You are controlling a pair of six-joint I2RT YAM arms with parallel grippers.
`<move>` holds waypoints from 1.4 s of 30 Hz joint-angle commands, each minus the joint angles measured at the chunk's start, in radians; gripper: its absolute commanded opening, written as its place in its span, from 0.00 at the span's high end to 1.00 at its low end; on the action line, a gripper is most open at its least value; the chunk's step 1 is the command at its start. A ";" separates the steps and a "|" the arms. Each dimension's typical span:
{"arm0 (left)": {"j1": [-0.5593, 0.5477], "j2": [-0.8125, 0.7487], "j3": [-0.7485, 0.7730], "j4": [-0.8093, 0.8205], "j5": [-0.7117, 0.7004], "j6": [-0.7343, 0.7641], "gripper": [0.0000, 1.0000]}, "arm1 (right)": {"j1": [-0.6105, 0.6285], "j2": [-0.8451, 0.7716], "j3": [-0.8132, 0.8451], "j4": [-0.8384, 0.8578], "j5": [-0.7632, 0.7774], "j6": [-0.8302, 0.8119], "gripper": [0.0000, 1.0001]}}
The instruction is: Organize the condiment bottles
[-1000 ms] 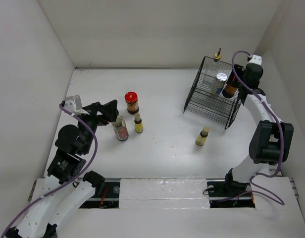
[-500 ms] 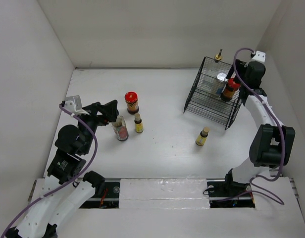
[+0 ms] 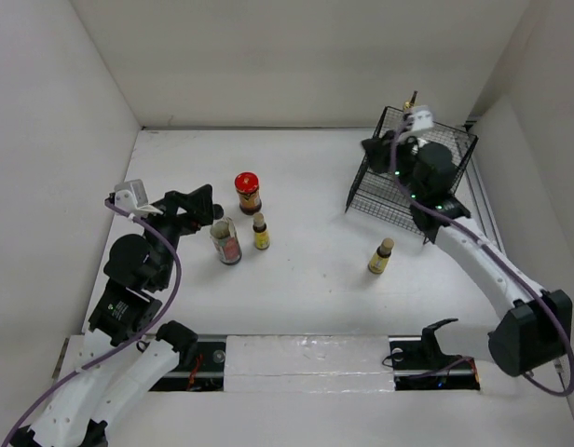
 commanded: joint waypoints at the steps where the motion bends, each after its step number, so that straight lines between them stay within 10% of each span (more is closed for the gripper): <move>1: -0.002 -0.007 0.018 -0.010 -0.138 -0.055 0.22 | 0.180 0.103 -0.008 0.069 -0.231 -0.009 0.79; 2: -0.002 -0.007 0.018 -0.022 -0.173 -0.073 0.22 | 0.229 0.126 0.009 0.054 -0.263 -0.057 0.72; 3: -0.002 0.005 0.030 -0.049 -0.281 -0.128 0.22 | 0.368 0.167 0.043 0.054 -0.301 -0.092 0.39; 7: -0.002 0.014 0.030 -0.050 -0.283 -0.207 0.22 | 0.502 0.259 0.119 0.054 -0.338 -0.138 0.16; 21: -0.002 -0.007 0.032 -0.018 -0.150 -0.059 0.24 | 0.675 0.639 0.463 0.063 -0.318 -0.174 0.11; 29: -0.002 -0.027 0.023 -0.028 -0.218 -0.092 0.22 | 0.695 0.749 0.462 0.294 -0.331 -0.042 0.26; 36: -0.002 -0.038 0.013 -0.027 -0.209 -0.101 0.21 | 0.704 0.767 0.442 0.392 -0.311 0.021 0.77; 42: -0.002 -0.041 0.013 -0.025 -0.209 -0.101 0.21 | 0.704 0.654 0.454 0.421 -0.283 0.041 0.82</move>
